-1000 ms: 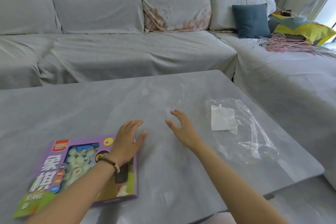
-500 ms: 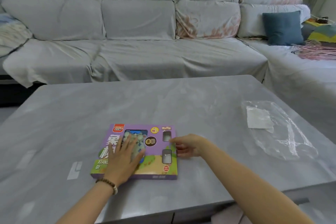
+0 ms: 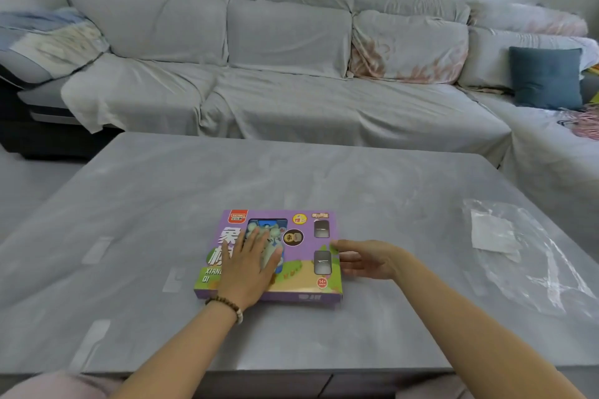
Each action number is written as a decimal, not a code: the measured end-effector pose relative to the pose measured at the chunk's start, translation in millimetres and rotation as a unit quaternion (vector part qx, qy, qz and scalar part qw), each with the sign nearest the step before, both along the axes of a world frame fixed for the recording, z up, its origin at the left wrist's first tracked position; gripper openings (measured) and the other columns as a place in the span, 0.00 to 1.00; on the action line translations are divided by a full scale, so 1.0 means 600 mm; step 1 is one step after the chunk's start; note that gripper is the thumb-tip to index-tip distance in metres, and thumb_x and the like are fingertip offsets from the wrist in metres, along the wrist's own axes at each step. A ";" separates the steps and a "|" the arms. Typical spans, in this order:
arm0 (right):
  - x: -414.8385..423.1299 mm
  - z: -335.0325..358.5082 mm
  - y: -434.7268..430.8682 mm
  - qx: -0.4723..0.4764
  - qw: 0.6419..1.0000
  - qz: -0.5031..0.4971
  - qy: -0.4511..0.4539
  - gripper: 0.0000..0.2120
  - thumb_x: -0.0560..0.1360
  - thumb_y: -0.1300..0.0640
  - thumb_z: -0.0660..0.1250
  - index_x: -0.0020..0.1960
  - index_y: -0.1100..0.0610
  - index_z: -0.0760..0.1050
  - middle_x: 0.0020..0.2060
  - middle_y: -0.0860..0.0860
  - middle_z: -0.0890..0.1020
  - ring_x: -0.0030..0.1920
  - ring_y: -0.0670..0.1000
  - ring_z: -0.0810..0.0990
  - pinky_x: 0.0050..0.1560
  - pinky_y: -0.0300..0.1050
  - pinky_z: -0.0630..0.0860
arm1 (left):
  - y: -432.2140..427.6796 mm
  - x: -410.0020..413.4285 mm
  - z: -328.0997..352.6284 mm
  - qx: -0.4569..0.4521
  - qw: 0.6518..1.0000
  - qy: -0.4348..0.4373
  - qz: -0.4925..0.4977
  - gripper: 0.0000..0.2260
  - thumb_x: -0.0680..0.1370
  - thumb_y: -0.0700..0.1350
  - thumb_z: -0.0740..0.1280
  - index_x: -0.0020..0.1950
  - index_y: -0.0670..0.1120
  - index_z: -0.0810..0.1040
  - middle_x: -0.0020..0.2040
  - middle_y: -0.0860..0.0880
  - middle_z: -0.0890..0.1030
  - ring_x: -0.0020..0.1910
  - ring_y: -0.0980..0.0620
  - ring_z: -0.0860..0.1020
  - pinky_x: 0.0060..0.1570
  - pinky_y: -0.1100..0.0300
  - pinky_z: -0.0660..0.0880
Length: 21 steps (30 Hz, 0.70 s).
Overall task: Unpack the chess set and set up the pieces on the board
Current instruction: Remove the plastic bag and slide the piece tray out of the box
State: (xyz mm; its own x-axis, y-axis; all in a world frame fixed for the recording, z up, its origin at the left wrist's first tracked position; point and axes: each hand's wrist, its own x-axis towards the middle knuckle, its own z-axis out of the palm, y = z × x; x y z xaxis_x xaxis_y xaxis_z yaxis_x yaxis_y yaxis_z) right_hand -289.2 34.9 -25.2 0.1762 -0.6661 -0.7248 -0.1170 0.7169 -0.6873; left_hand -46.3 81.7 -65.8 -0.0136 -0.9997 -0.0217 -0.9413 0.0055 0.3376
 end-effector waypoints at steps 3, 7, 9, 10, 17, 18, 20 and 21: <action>0.011 -0.007 0.008 0.017 0.998 0.011 -0.052 0.08 0.73 0.60 0.69 0.52 0.61 0.77 0.48 0.57 0.81 0.43 0.52 0.82 0.44 0.42 0.81 | 0.004 0.006 -0.001 -0.008 1.000 -0.014 -0.004 0.42 0.65 0.70 0.27 0.76 0.56 0.48 0.77 0.55 0.47 0.76 0.53 0.43 0.72 0.46 0.40; 0.026 -0.016 0.013 0.024 1.000 -0.006 -0.003 0.04 0.72 0.62 0.70 0.47 0.60 0.76 0.41 0.54 0.81 0.37 0.50 0.81 0.40 0.41 0.80 | 0.007 0.006 -0.003 -0.007 0.999 -0.032 -0.015 0.51 0.57 0.72 0.18 0.76 0.56 0.46 0.77 0.55 0.46 0.76 0.52 0.42 0.71 0.46 0.39; 0.022 -0.015 0.017 0.015 0.999 0.005 0.036 0.06 0.71 0.62 0.72 0.46 0.59 0.77 0.38 0.52 0.83 0.38 0.49 0.81 0.40 0.42 0.80 | 0.010 0.008 -0.009 -0.006 0.999 -0.047 -0.021 0.51 0.57 0.72 0.18 0.76 0.56 0.45 0.77 0.55 0.45 0.76 0.52 0.42 0.71 0.45 0.39; 0.018 -0.014 0.020 0.010 0.999 0.002 0.031 0.06 0.71 0.61 0.72 0.47 0.59 0.77 0.38 0.52 0.83 0.38 0.50 0.81 0.41 0.42 0.80 | 0.010 0.008 -0.010 -0.006 0.998 -0.050 -0.022 0.51 0.57 0.72 0.18 0.76 0.56 0.45 0.77 0.54 0.45 0.76 0.51 0.41 0.71 0.45 0.38; -0.015 -0.031 0.030 0.018 0.997 -0.049 -0.063 0.18 0.76 0.46 0.63 0.52 0.61 0.77 0.46 0.55 0.82 0.45 0.53 0.80 0.48 0.45 0.77 | 0.011 -0.006 -0.011 -0.005 0.998 -0.058 -0.024 0.49 0.58 0.72 0.19 0.75 0.58 0.43 0.77 0.53 0.44 0.75 0.49 0.40 0.71 0.44 0.38; -0.021 -0.032 0.030 0.014 0.996 -0.063 -0.057 0.18 0.76 0.45 0.63 0.51 0.60 0.76 0.44 0.55 0.81 0.43 0.53 0.80 0.47 0.44 0.77 | 0.011 -0.005 -0.013 -0.002 0.998 -0.056 -0.019 0.49 0.57 0.73 0.19 0.75 0.57 0.42 0.77 0.53 0.44 0.75 0.49 0.40 0.71 0.45 0.38; -0.046 -0.030 0.028 -0.002 0.995 -0.101 -0.024 0.16 0.75 0.45 0.64 0.46 0.59 0.72 0.36 0.54 0.76 0.35 0.51 0.76 0.40 0.42 0.73 | 0.010 -0.005 -0.014 0.008 0.999 -0.052 -0.013 0.49 0.57 0.74 0.21 0.75 0.57 0.41 0.77 0.53 0.43 0.75 0.49 0.40 0.71 0.46 0.37; -0.063 -0.027 0.029 -0.014 0.993 -0.117 -0.005 0.16 0.75 0.45 0.65 0.44 0.58 0.71 0.33 0.53 0.74 0.32 0.51 0.73 0.36 0.41 0.71 | 0.008 -0.006 -0.014 0.011 0.999 -0.050 -0.010 0.49 0.58 0.74 0.22 0.76 0.57 0.41 0.77 0.52 0.42 0.75 0.49 0.39 0.71 0.46 0.37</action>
